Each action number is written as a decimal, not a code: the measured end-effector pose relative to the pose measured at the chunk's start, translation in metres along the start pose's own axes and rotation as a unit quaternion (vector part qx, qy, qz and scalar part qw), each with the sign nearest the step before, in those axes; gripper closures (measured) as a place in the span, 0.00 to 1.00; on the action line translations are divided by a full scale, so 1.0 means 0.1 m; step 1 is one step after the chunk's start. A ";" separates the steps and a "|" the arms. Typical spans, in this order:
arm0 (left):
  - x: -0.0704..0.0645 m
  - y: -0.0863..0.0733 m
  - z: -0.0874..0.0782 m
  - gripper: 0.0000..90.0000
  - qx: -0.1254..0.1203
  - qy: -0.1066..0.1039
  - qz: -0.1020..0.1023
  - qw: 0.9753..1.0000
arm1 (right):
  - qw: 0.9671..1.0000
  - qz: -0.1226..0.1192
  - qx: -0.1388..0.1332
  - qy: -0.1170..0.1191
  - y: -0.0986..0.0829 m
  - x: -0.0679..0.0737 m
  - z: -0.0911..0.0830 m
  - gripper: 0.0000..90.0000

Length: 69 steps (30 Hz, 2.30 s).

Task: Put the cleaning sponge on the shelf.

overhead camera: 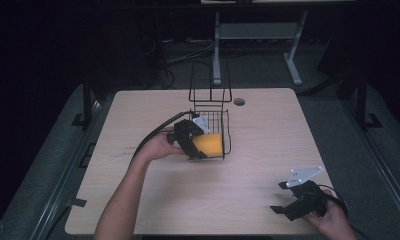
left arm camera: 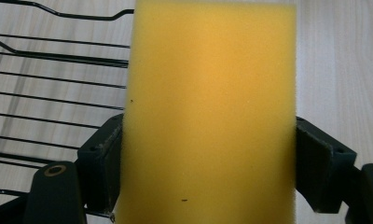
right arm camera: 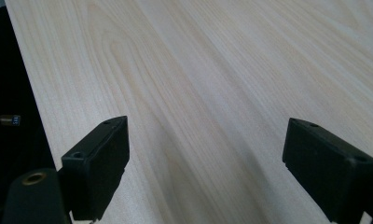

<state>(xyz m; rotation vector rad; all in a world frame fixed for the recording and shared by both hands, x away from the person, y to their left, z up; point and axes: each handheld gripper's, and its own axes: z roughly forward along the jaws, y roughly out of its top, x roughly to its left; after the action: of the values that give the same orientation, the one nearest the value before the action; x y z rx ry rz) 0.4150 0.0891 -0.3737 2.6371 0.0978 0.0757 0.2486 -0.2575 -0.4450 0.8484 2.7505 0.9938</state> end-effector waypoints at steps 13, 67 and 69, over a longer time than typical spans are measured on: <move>0.11 0.06 0.07 0.24 0.004 -0.005 0.000 1.000 | 1.000 -0.001 0.002 0.001 -0.01 -0.01 0.00 0.16; 0.55 0.11 0.33 0.24 0.007 -0.012 -0.019 1.000 | 1.000 0.004 0.002 0.005 -0.03 -0.04 0.01 0.16; 0.57 0.13 0.36 0.24 0.019 -0.013 -0.020 1.000 | 1.000 0.005 0.004 0.005 -0.03 -0.04 0.01 0.16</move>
<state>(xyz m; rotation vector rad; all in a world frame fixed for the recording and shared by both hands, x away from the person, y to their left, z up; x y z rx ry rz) 0.4753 0.0651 -0.3965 2.6714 0.1438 0.0261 0.2509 -0.2611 -0.4484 0.8618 2.7619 0.9930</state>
